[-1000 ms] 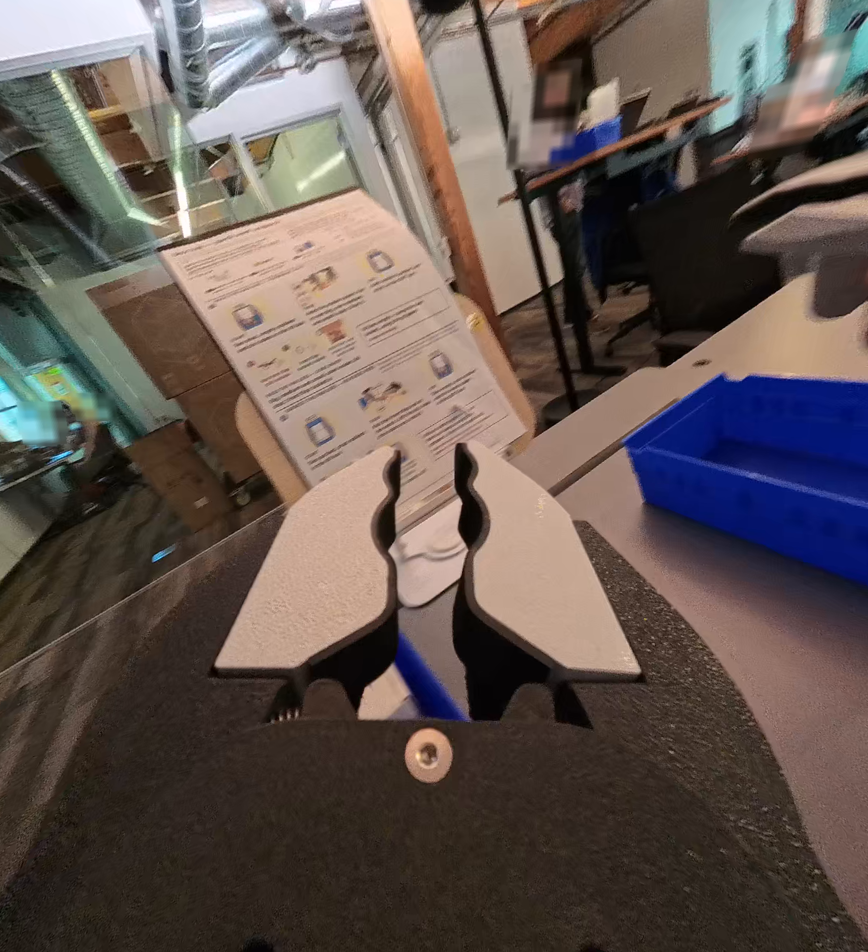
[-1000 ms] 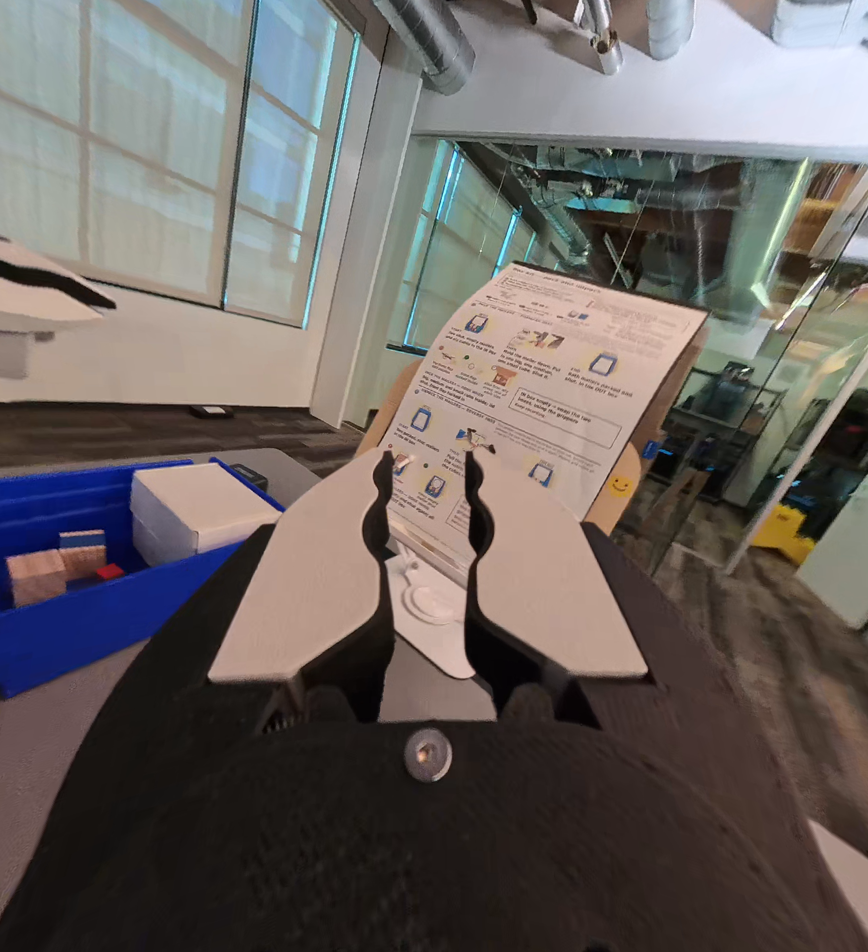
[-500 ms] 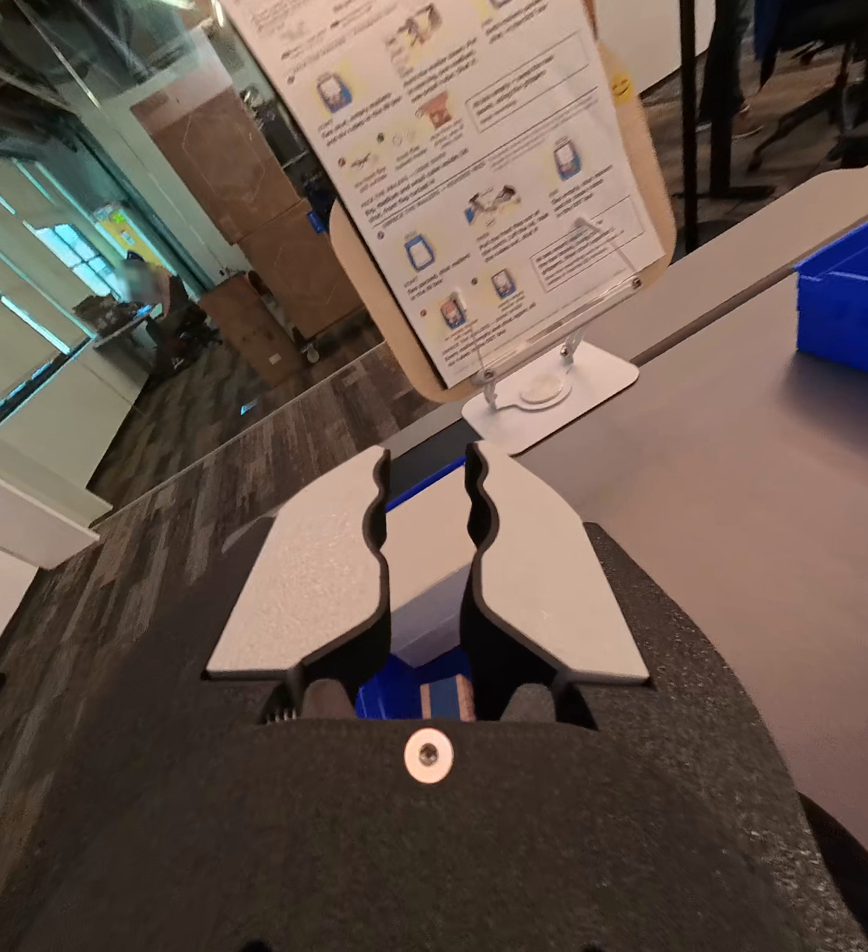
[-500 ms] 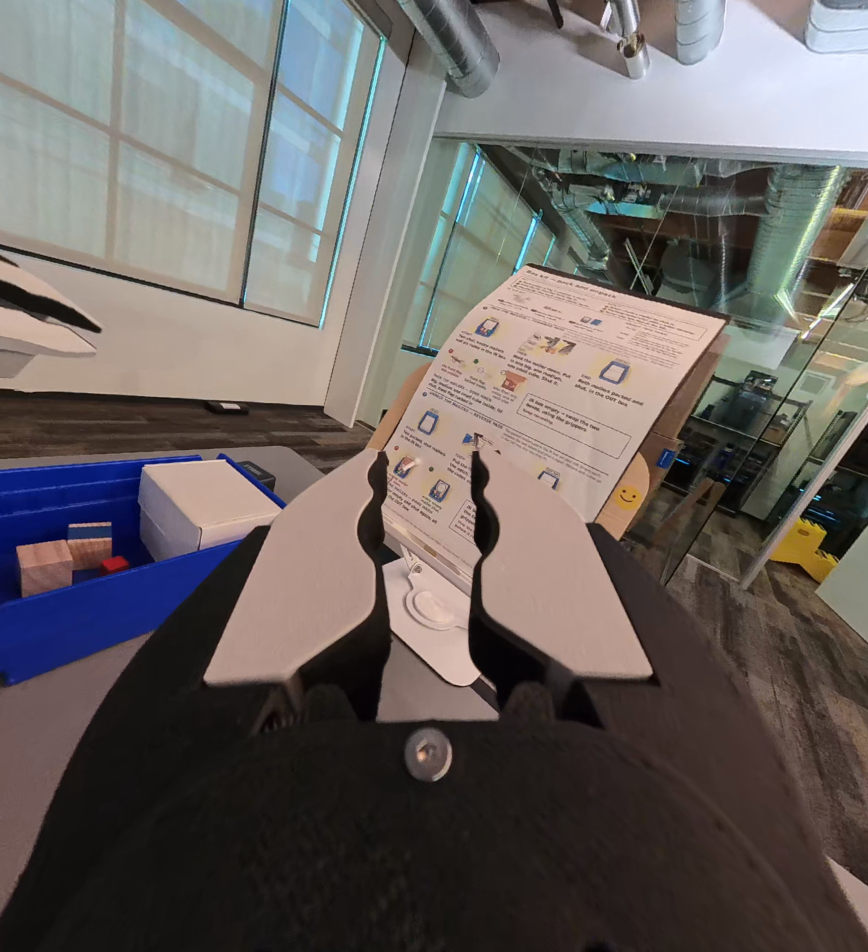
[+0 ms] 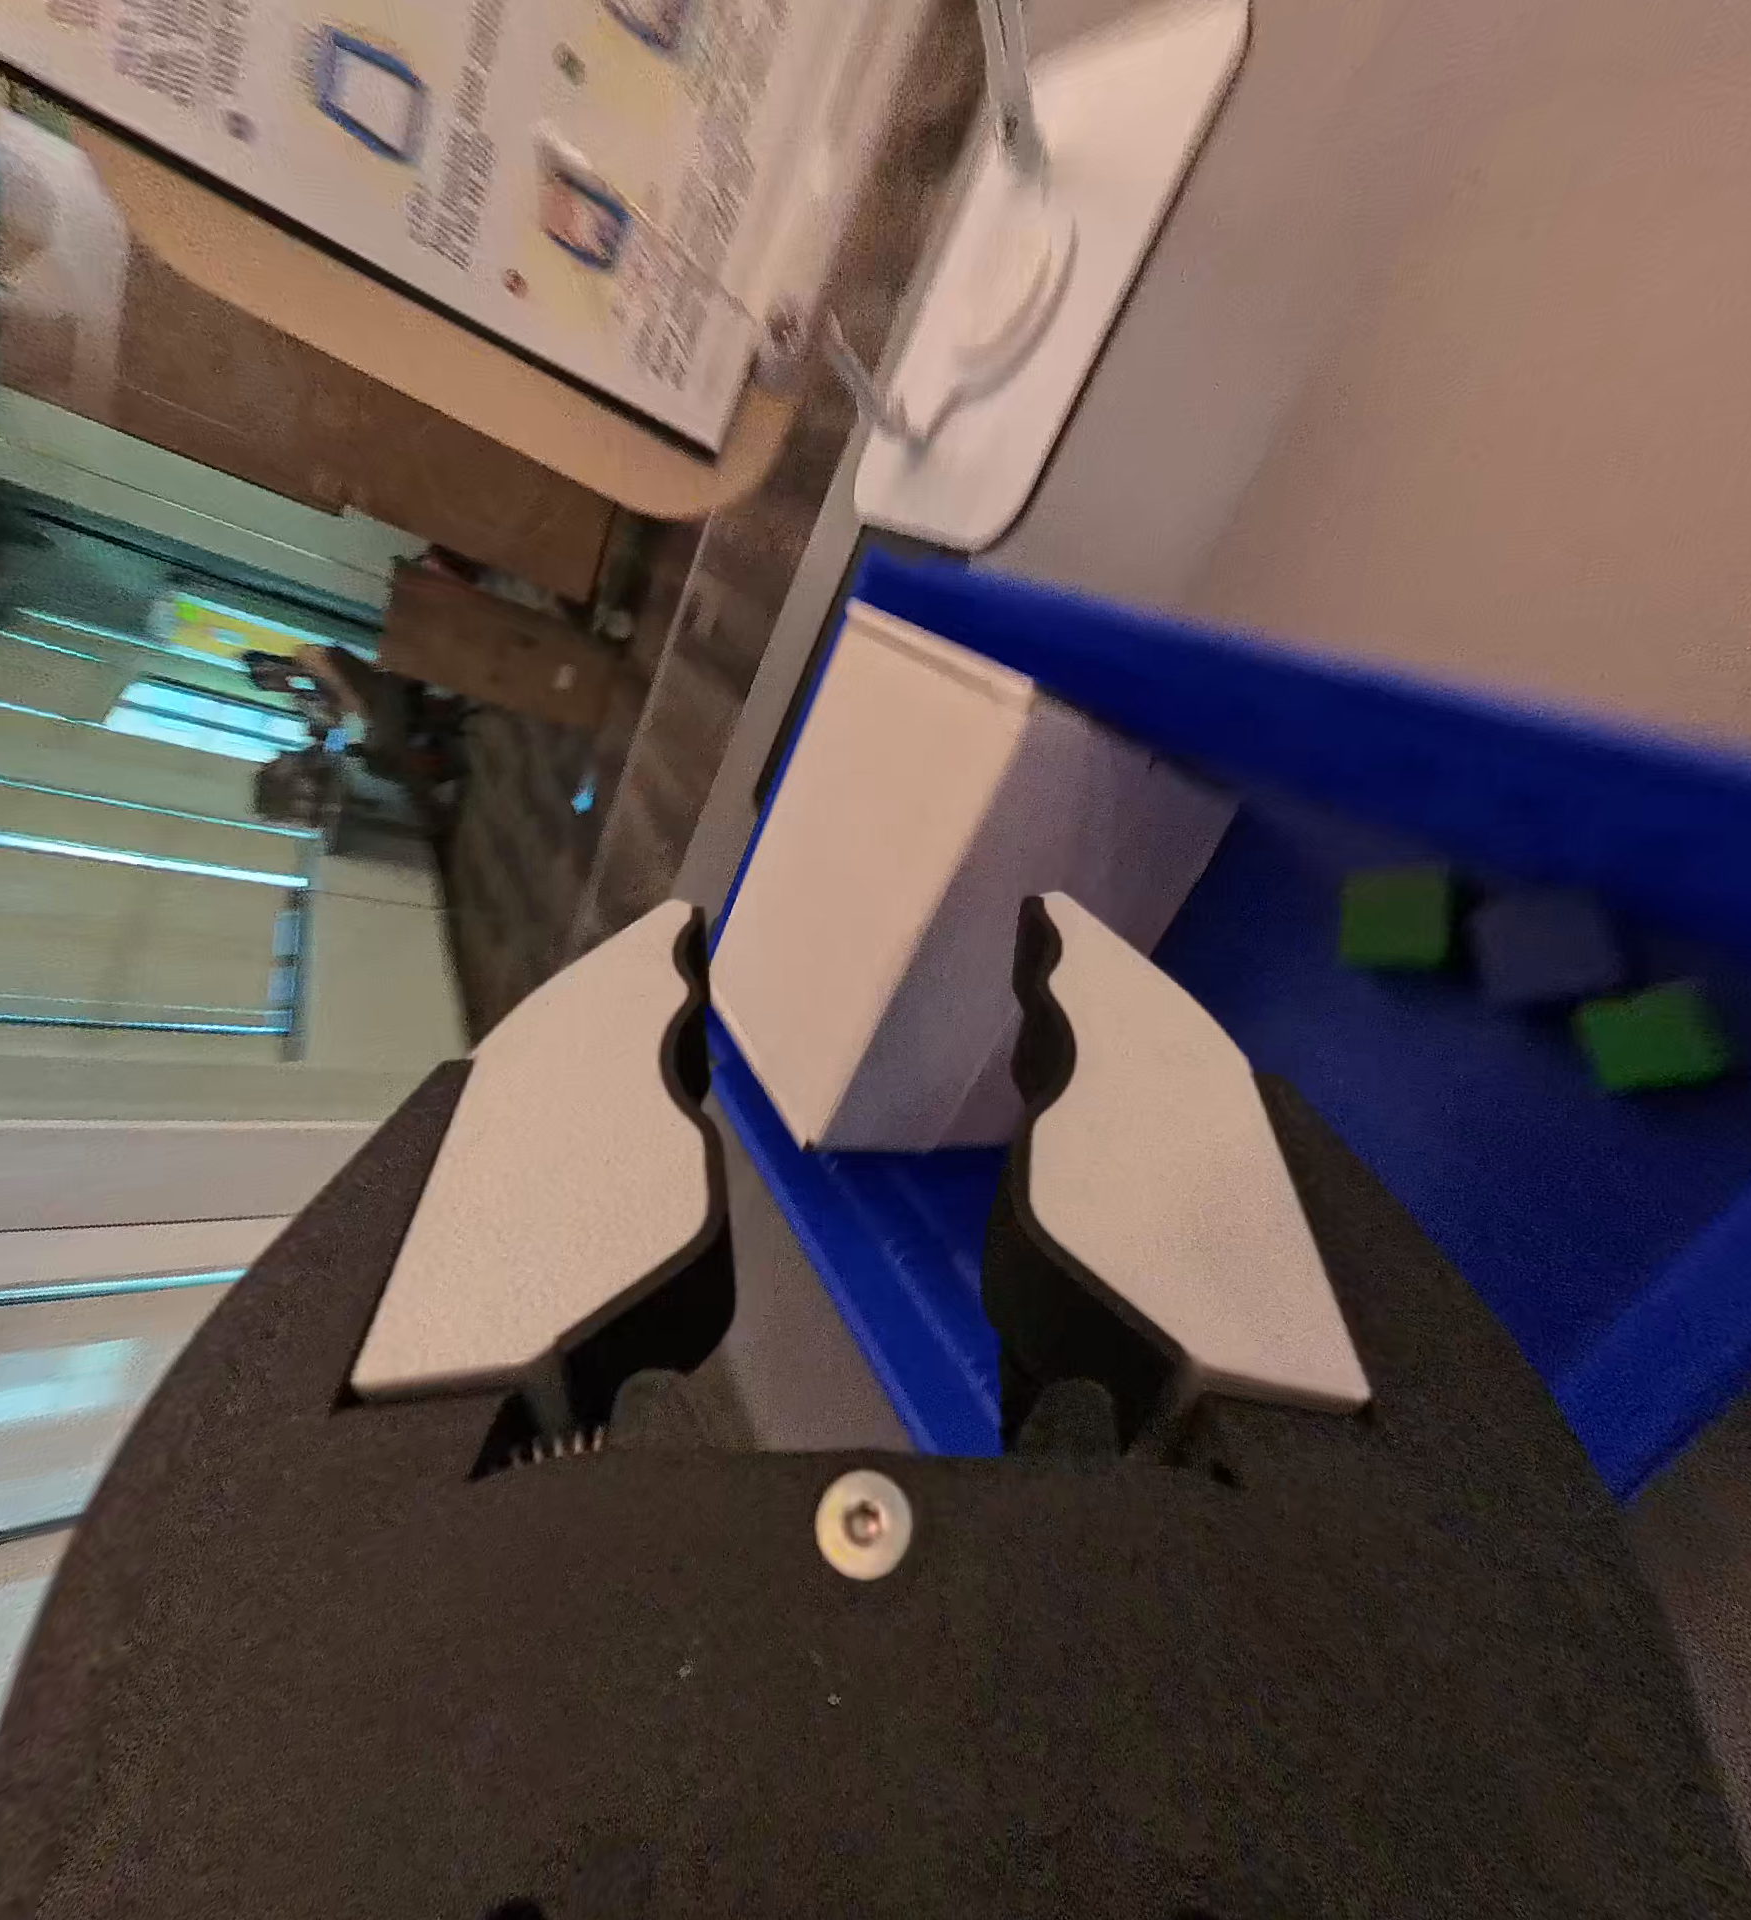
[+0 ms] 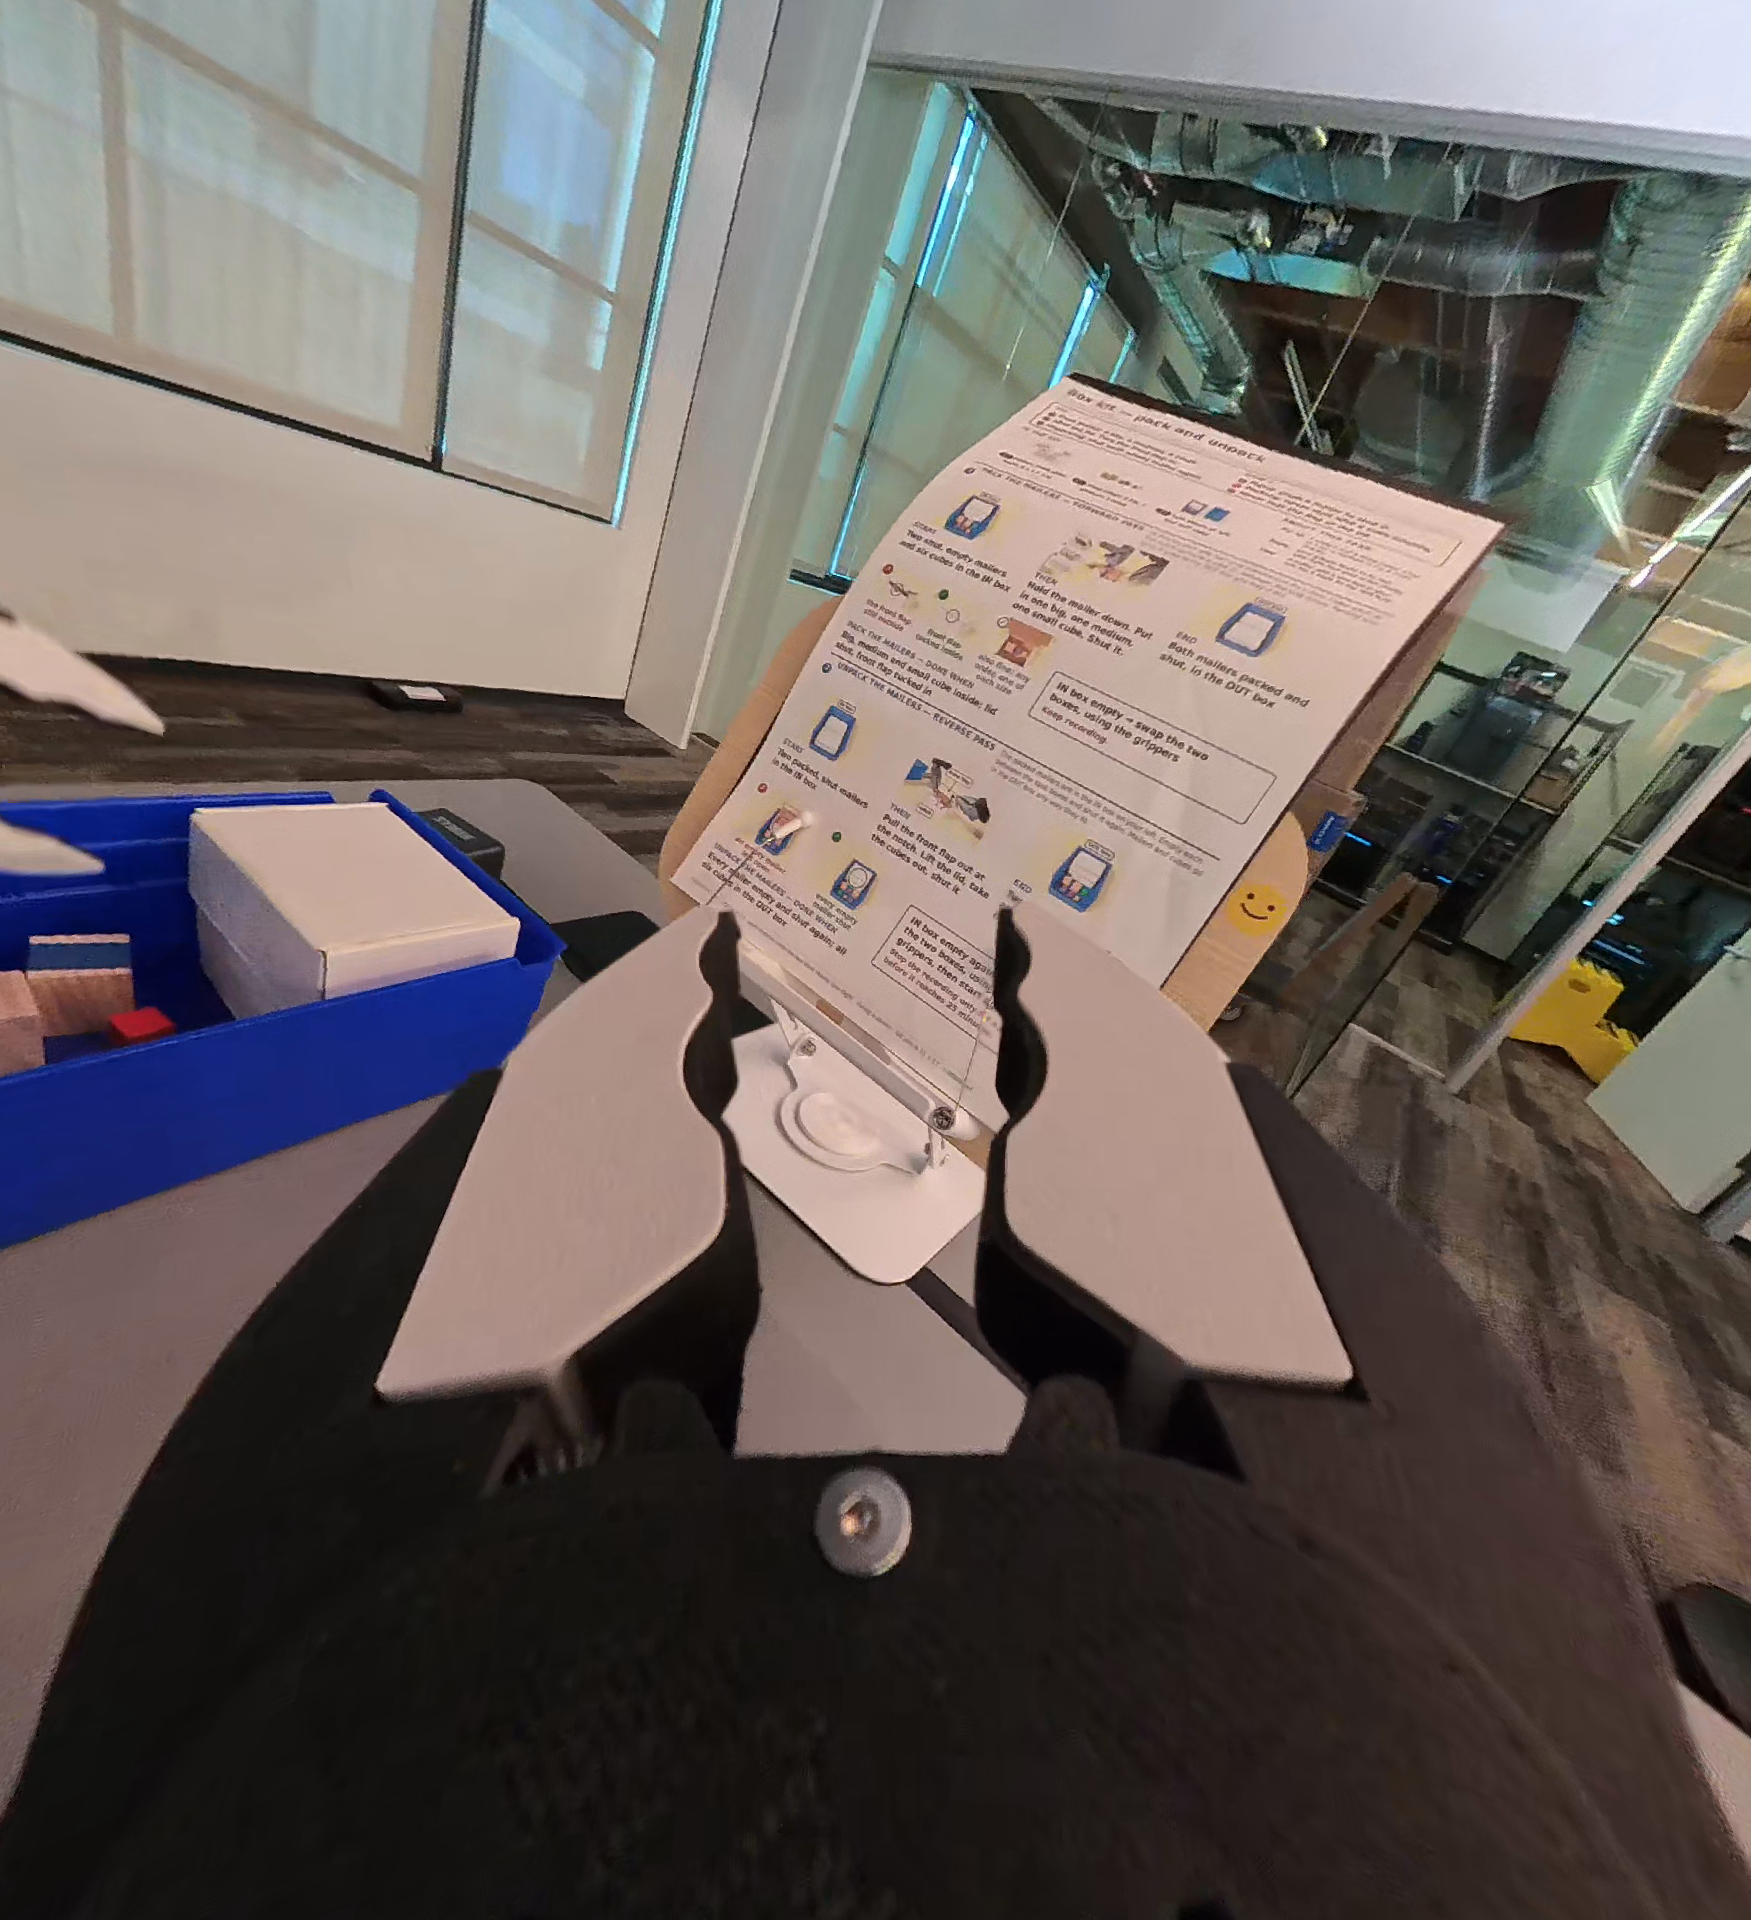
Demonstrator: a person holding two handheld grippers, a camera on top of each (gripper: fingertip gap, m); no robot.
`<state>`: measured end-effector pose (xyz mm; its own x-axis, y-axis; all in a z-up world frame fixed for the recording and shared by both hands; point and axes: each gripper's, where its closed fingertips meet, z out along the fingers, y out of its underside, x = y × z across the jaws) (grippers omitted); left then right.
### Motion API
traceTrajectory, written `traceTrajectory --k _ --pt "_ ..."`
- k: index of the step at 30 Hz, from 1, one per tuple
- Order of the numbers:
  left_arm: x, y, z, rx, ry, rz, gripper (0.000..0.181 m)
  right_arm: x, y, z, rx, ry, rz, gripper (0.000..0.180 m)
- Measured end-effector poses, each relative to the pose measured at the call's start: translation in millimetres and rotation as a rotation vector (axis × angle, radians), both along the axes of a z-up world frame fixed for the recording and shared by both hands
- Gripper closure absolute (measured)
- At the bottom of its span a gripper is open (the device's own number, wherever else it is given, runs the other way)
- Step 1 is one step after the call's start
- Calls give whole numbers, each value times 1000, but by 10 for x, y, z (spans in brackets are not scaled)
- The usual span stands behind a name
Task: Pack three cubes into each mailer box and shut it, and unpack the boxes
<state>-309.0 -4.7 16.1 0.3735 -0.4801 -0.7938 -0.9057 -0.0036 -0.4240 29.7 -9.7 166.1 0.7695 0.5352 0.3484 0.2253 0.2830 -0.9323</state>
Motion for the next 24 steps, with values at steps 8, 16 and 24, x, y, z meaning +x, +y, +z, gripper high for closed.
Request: traceTrajectory --k 8,16,24 --pt "-448 373 -601 -151 242 69 103 140 -51 118 17 60 2 131" --pt "-330 594 -751 -215 254 -16 103 182 -55 127 4 89 24 131" --pt "-319 625 -888 -261 317 -46 105 171 -25 95 -4 82 26 131"
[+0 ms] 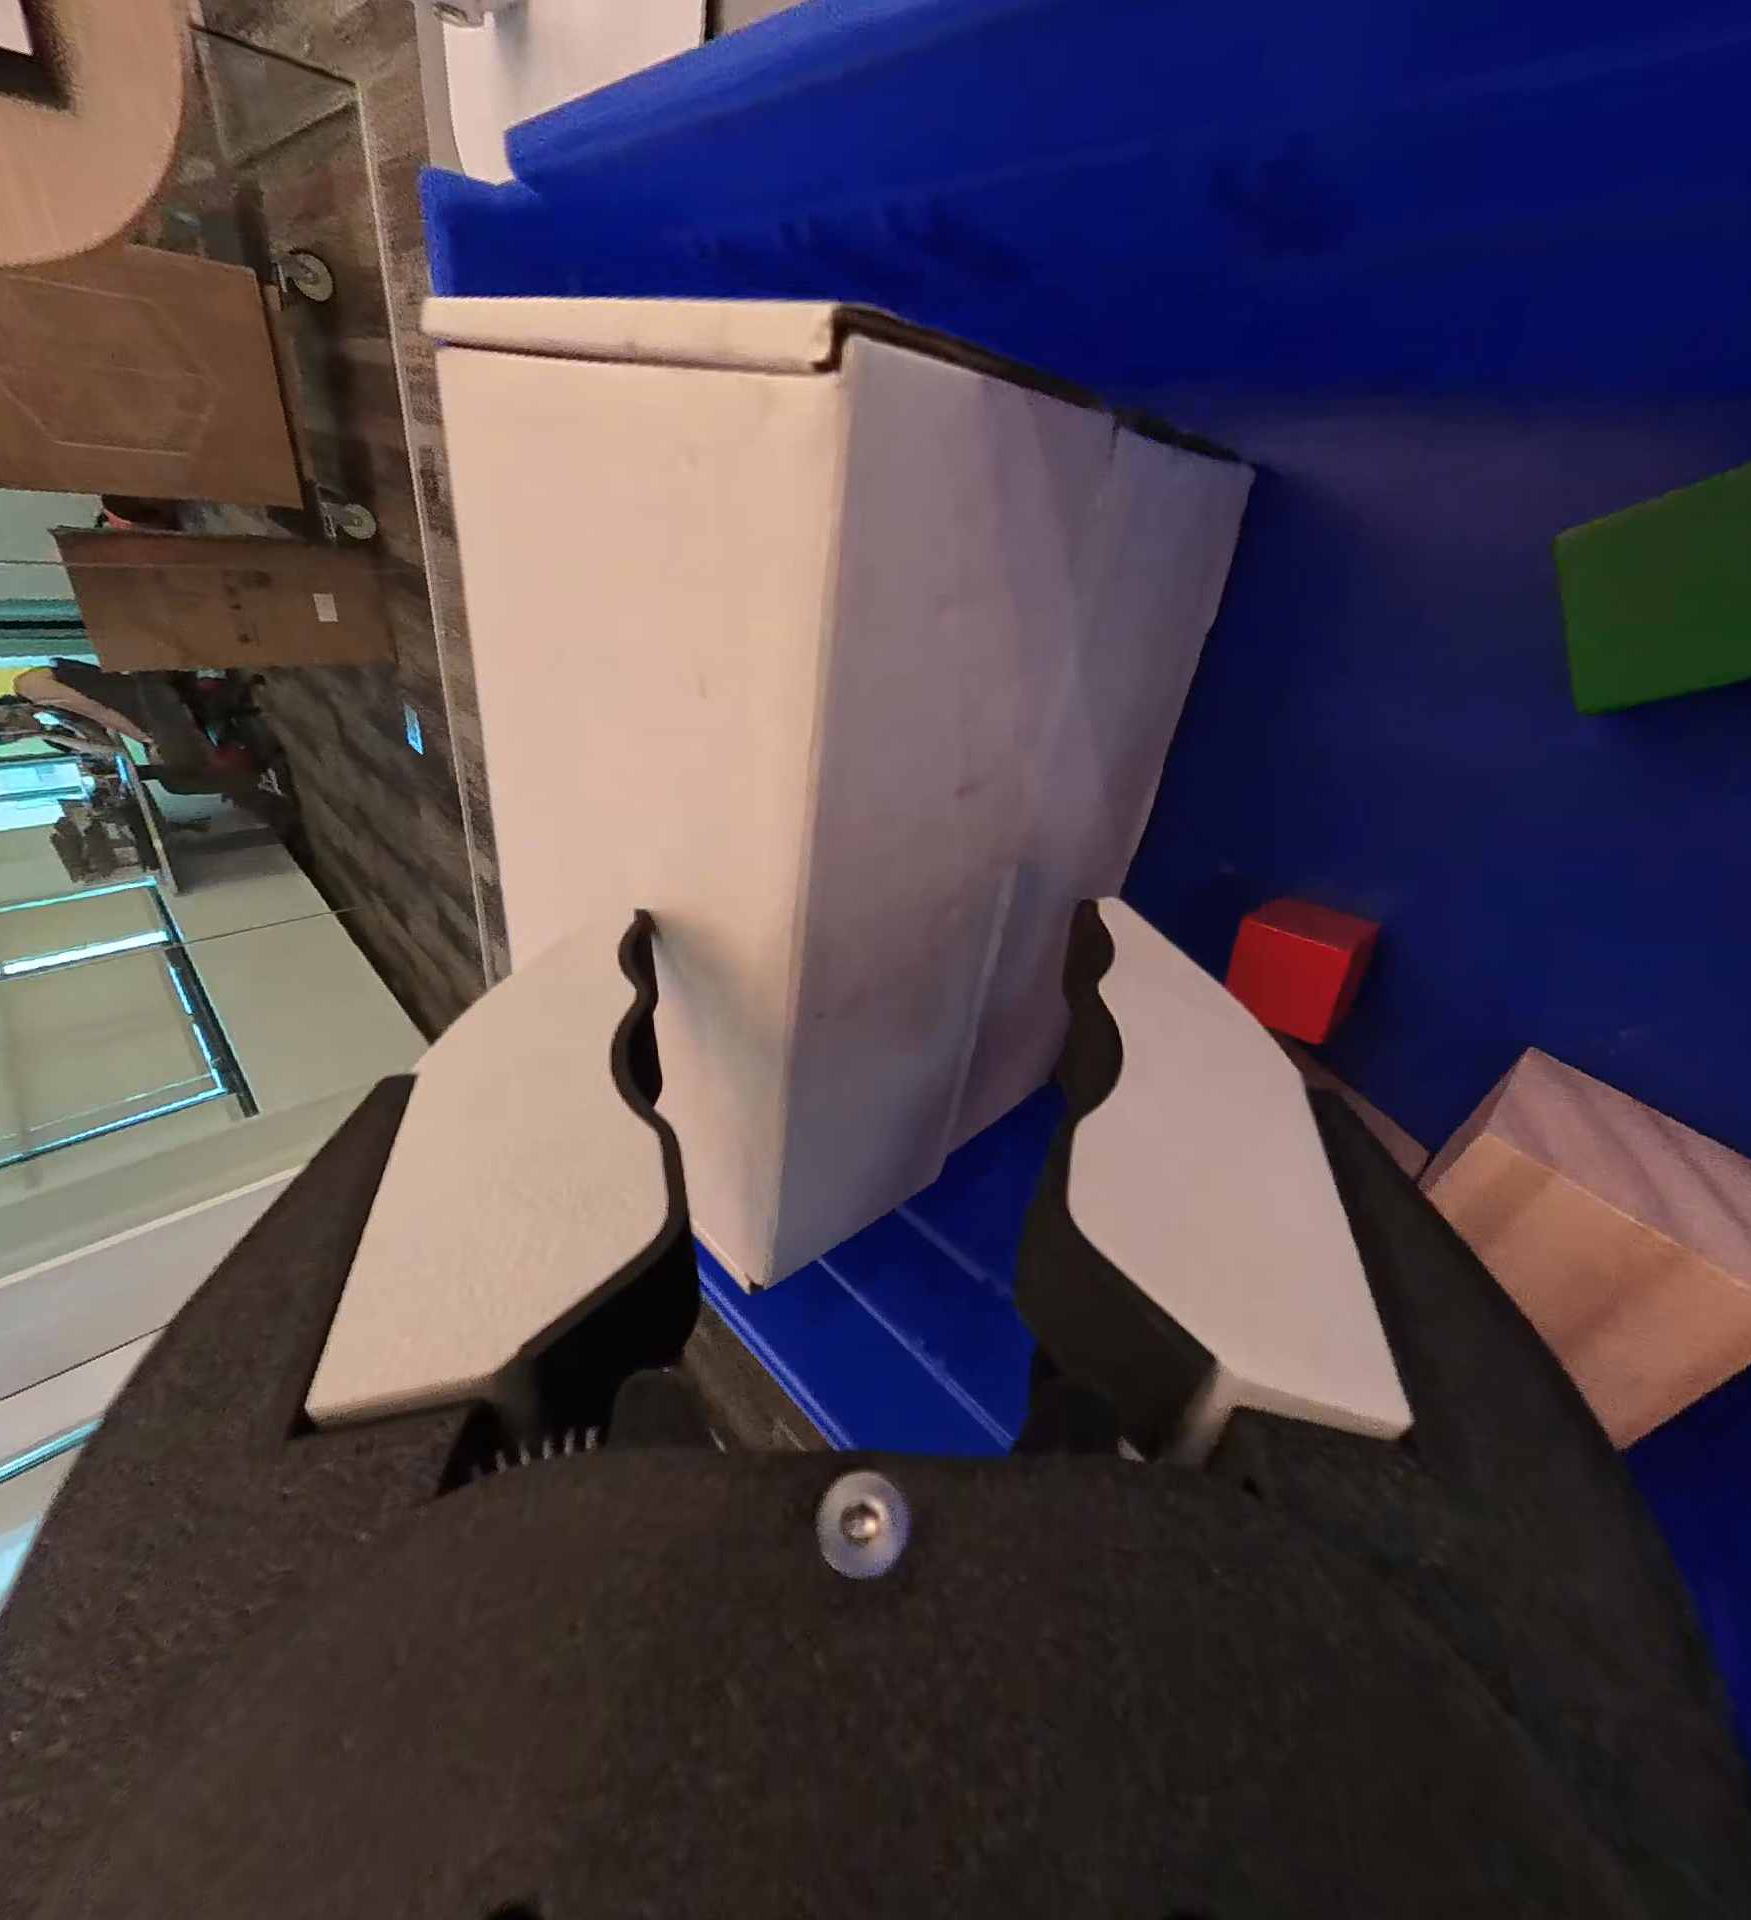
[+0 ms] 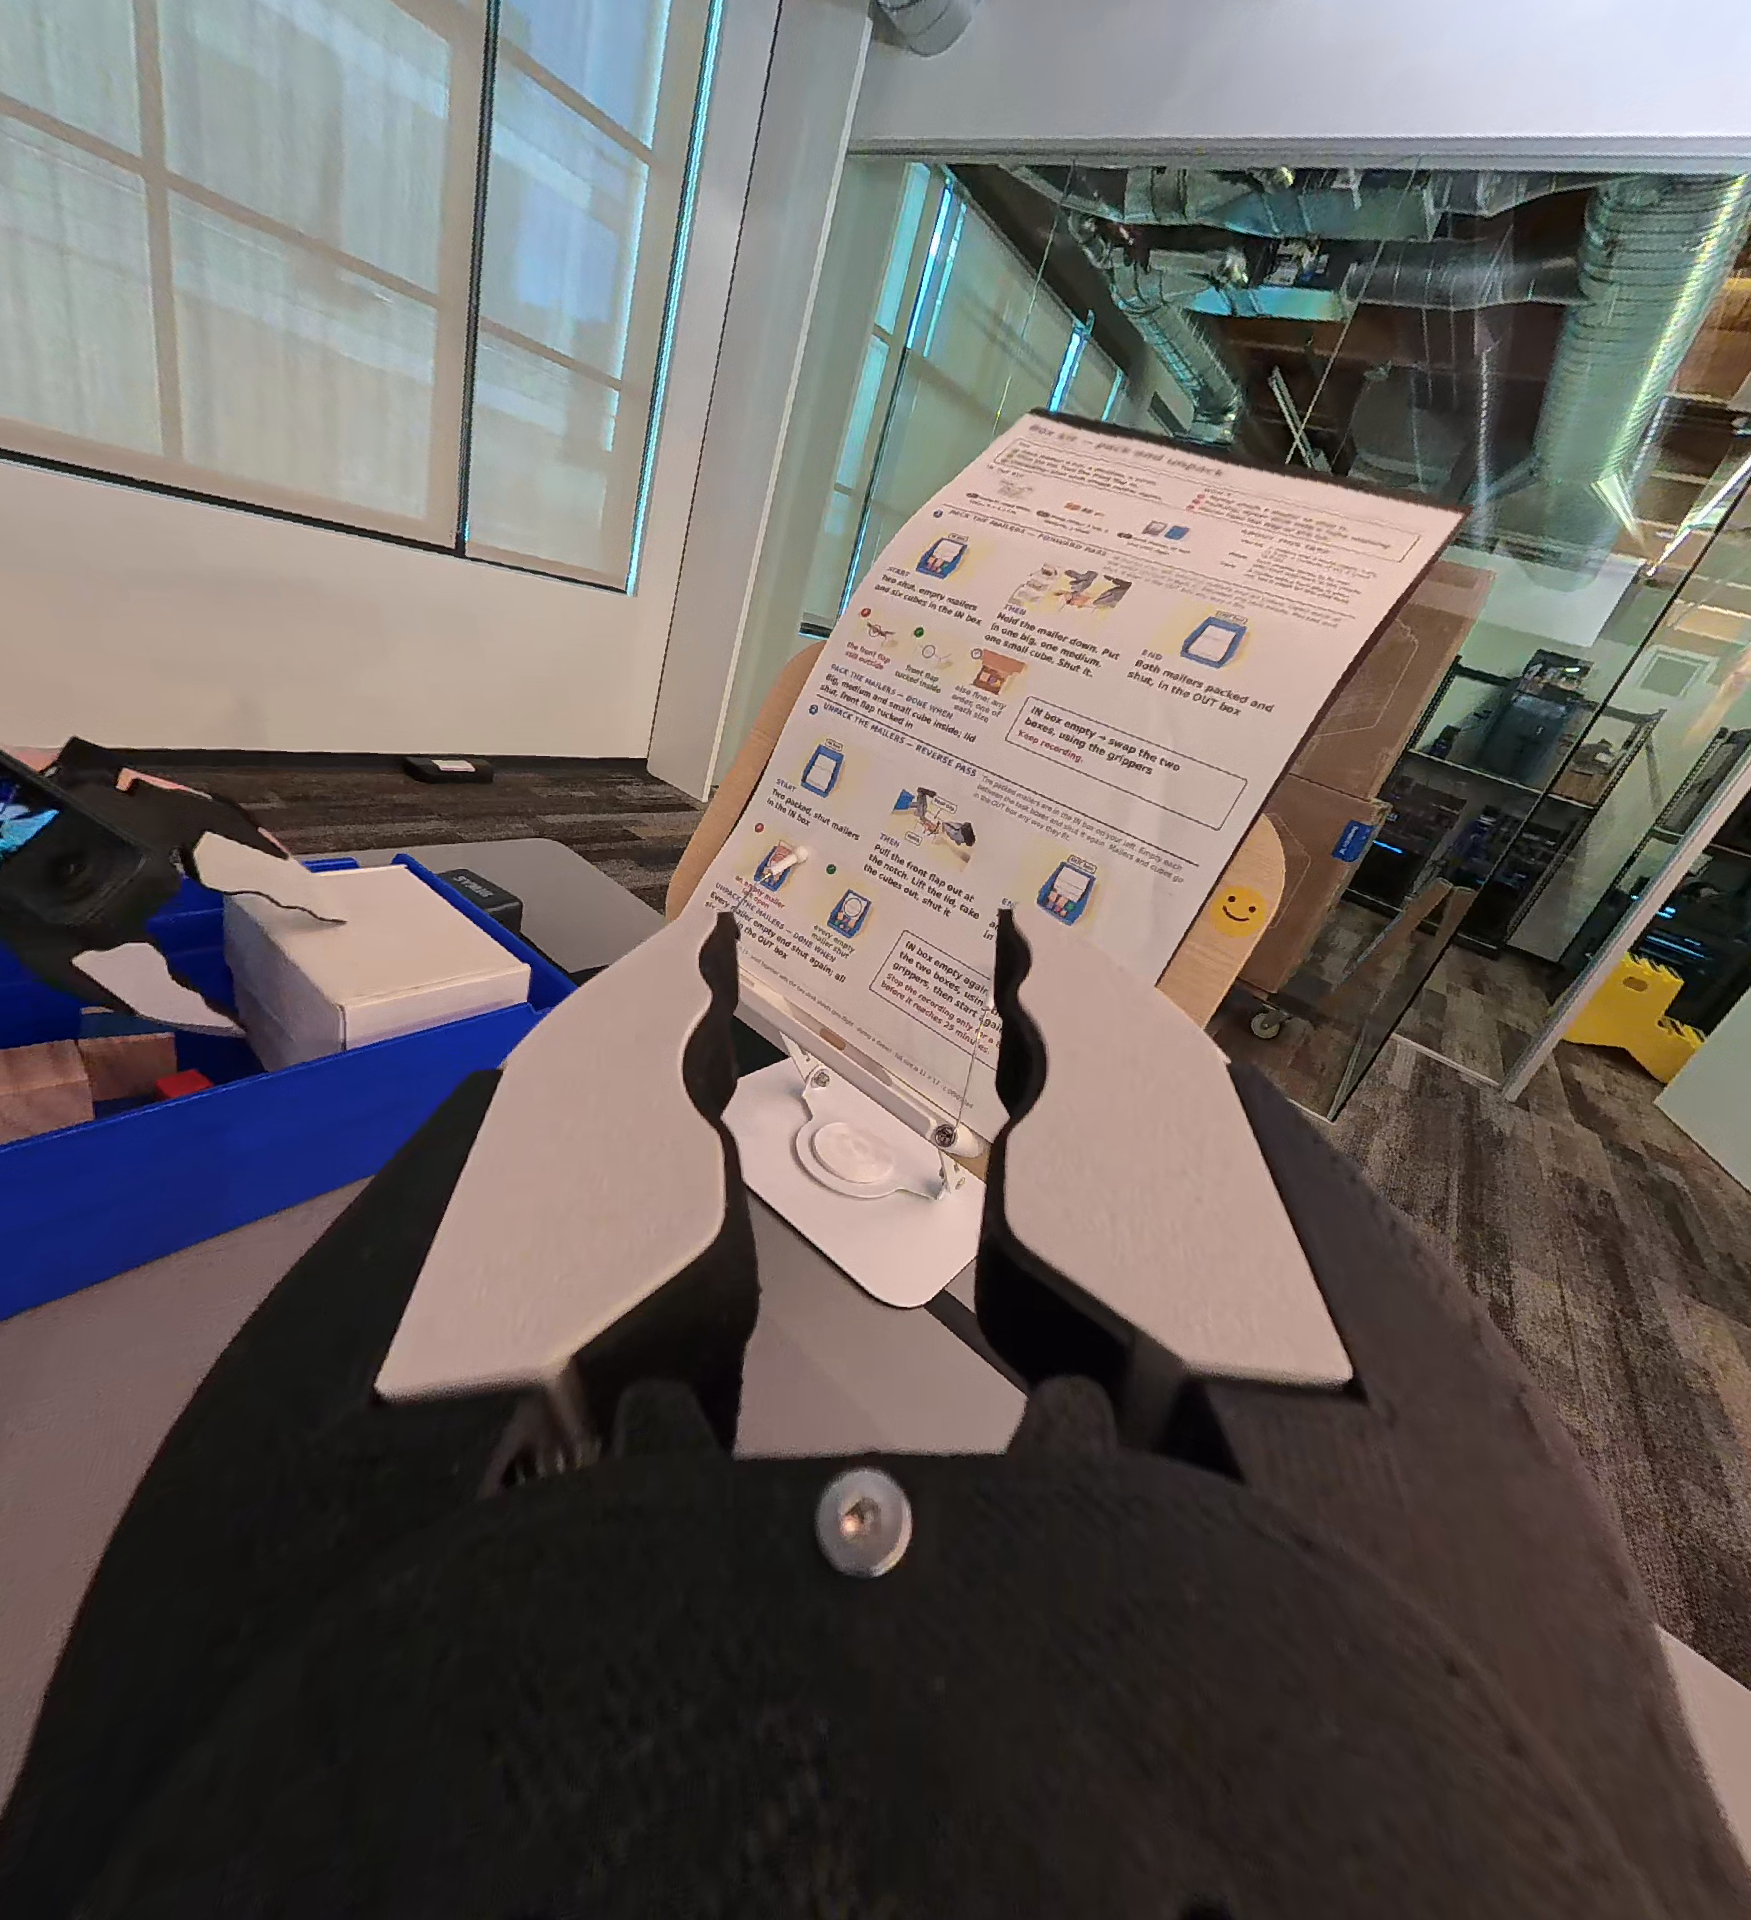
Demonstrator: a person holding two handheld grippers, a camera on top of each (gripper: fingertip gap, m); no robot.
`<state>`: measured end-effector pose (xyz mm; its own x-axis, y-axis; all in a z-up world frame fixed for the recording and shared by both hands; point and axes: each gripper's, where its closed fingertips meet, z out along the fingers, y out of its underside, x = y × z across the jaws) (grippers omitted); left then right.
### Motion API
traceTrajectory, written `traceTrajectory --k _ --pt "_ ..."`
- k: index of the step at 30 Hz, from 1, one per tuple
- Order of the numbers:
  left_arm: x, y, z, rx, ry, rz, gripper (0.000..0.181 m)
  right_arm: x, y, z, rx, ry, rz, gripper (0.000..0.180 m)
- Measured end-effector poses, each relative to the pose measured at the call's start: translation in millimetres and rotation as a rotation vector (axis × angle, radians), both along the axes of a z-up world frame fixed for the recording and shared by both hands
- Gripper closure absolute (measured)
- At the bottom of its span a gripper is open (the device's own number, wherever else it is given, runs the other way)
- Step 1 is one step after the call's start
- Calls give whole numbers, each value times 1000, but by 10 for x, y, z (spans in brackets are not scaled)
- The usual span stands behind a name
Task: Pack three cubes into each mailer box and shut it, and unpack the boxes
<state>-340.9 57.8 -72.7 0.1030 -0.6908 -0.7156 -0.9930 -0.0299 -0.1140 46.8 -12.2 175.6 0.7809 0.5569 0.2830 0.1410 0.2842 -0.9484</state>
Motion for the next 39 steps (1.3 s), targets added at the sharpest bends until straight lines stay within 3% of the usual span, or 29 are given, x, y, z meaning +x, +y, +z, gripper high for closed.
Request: traceTrajectory --k 8,12,17,22,24,30,39 --pt "-32 -153 43 3 4 -6 111 26 15 1 -4 8 -4 131" --pt "-75 -153 -13 12 41 -4 103 23 0 13 2 9 -4 131" --pt "-73 -192 50 18 34 -6 114 64 -11 32 6 18 -14 131" --pt "-73 -76 51 130 80 40 87 114 14 35 -1 32 -23 131" --pt "-41 -19 37 198 117 41 85 133 17 36 -2 34 -28 131" --pt "-29 66 -33 342 233 36 106 203 -11 82 10 53 -34 131" --pt "-101 80 -15 340 244 55 109 234 -10 90 7 67 -26 131"
